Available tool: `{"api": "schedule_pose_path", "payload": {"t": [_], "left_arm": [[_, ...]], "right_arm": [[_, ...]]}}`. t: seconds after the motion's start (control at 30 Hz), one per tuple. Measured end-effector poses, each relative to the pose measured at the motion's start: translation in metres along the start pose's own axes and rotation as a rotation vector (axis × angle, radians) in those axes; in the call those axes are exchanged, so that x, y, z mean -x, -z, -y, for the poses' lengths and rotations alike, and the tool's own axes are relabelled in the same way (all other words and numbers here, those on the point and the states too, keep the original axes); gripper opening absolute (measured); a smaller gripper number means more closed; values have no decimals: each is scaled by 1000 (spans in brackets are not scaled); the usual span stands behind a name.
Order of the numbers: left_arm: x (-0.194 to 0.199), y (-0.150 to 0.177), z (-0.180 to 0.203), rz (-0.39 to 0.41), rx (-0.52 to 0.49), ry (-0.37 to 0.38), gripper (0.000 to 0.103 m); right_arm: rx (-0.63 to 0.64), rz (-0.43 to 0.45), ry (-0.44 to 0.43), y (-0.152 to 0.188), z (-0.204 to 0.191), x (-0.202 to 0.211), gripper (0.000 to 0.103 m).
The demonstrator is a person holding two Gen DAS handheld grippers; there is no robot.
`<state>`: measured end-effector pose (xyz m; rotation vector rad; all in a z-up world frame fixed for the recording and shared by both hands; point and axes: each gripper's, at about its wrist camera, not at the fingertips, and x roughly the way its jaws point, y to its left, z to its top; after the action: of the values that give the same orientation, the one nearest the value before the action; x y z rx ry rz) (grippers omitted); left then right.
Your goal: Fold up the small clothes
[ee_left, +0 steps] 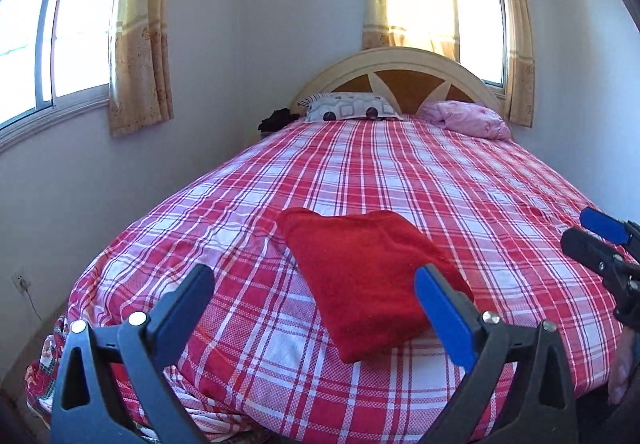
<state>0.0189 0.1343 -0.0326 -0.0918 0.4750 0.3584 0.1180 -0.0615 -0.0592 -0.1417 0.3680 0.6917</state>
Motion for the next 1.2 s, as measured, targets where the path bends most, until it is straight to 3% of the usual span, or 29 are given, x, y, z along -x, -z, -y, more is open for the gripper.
{"api": "schedule_pose_path", "payload": {"t": [1.2], "left_arm": [[7,4,14,-10,-10,21,103]], "right_arm": [[-3,24,-7,5,-3,12,71]]}}
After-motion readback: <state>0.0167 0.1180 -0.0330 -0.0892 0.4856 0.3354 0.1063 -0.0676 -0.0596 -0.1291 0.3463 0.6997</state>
